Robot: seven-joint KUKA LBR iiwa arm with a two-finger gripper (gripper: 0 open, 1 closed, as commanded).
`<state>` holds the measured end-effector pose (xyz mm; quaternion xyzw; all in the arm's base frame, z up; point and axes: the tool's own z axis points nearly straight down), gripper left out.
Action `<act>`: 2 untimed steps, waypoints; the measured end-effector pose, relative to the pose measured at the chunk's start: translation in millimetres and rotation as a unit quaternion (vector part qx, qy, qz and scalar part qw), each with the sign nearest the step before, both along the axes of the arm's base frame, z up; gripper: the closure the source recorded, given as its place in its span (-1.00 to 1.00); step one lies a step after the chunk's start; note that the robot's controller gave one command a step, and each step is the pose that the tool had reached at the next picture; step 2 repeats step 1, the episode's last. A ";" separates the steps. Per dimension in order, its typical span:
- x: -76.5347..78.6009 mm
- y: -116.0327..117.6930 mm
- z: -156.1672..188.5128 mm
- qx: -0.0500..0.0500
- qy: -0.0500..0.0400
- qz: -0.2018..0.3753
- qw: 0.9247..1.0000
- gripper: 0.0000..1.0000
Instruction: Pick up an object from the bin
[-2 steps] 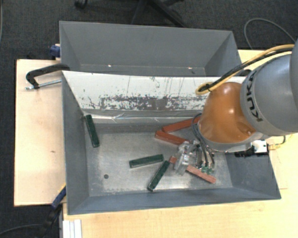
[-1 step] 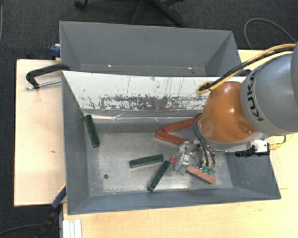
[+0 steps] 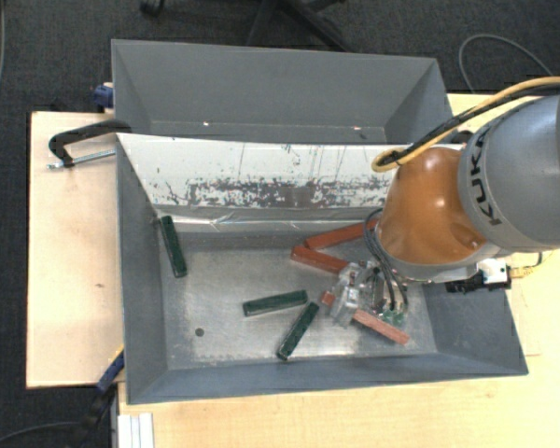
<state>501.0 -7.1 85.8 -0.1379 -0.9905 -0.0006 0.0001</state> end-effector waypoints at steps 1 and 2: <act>-0.9 0.0 18.6 0.000 0.002 0.000 1.000 1.00; -0.9 0.0 18.6 0.000 0.002 0.000 1.000 1.00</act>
Offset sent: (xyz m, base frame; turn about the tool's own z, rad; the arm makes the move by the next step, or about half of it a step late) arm 0.0001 0.0000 0.0028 0.0000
